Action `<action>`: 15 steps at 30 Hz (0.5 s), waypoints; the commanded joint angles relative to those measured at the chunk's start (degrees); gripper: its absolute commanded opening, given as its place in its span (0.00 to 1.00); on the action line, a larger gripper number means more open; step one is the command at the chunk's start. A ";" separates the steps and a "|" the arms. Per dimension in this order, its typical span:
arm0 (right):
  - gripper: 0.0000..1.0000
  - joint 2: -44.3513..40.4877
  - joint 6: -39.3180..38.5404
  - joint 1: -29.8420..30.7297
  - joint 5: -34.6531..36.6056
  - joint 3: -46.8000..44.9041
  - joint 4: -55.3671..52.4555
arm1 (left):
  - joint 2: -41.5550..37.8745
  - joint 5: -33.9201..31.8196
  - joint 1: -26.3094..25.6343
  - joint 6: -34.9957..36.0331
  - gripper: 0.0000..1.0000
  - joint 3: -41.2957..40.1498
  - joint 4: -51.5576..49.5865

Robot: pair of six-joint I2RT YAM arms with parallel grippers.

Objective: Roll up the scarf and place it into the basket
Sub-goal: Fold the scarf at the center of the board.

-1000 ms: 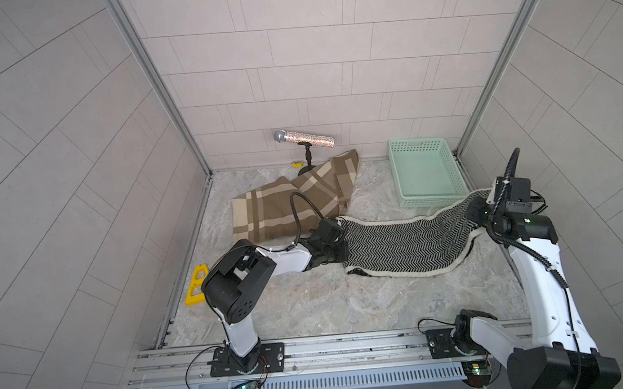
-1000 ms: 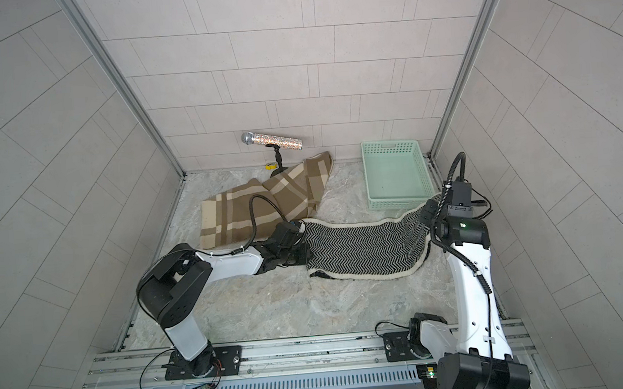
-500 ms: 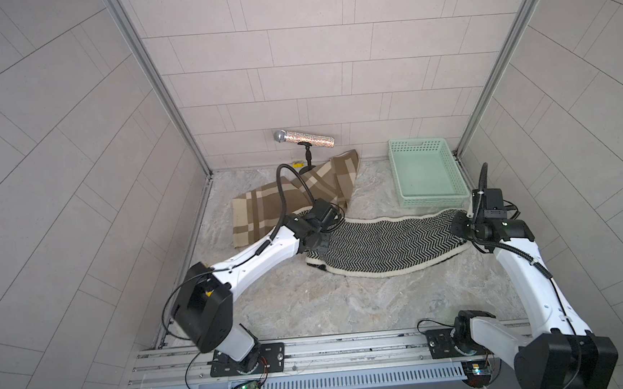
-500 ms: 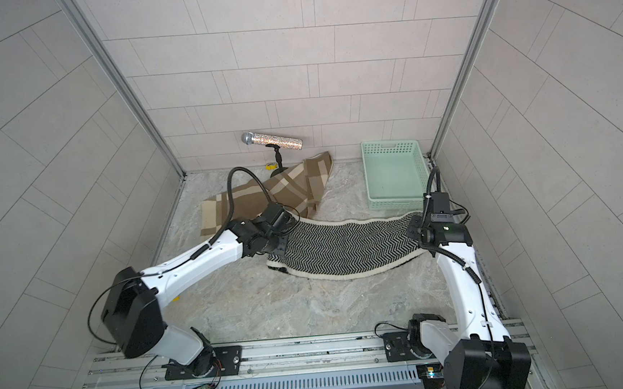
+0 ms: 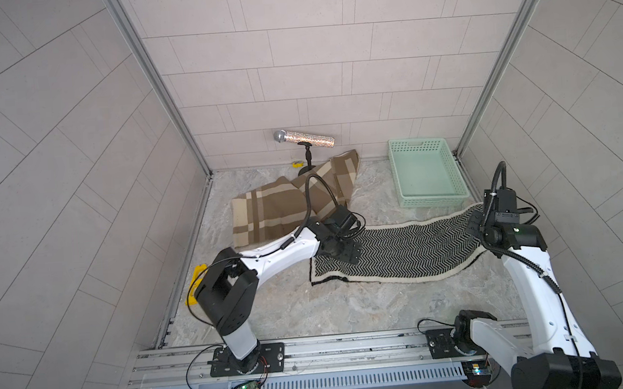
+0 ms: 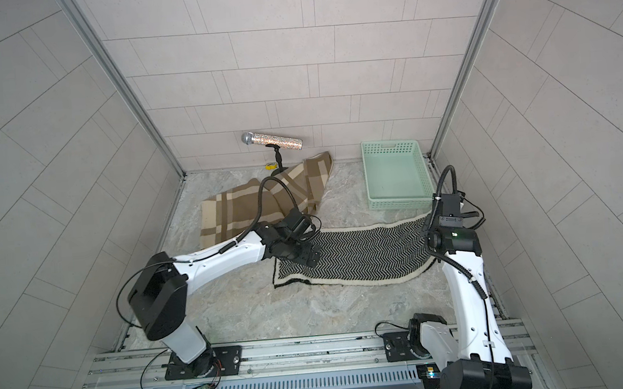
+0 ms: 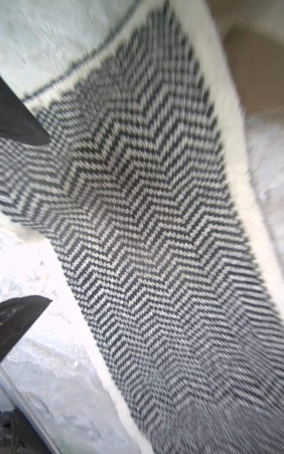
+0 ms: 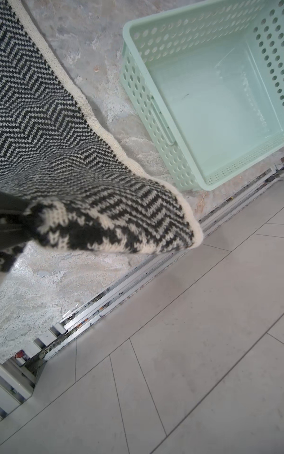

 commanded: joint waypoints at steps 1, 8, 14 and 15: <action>0.00 -0.04 -0.40 -0.08 1.78 -1.08 -0.24 | -5.81 -8.69 0.94 -3.44 1.00 -6.92 -0.35; 0.00 -0.05 -0.69 0.00 -1.01 -0.64 0.11 | -5.96 -14.19 6.37 -4.58 0.83 -14.26 2.98; 0.00 0.79 -2.95 6.12 -2.80 2.37 -2.64 | 1.48 -5.99 6.55 -3.89 0.81 -14.24 5.19; 0.00 0.92 -3.35 8.67 -0.99 3.24 -3.66 | 2.84 -6.40 6.59 -3.90 0.81 -13.71 3.73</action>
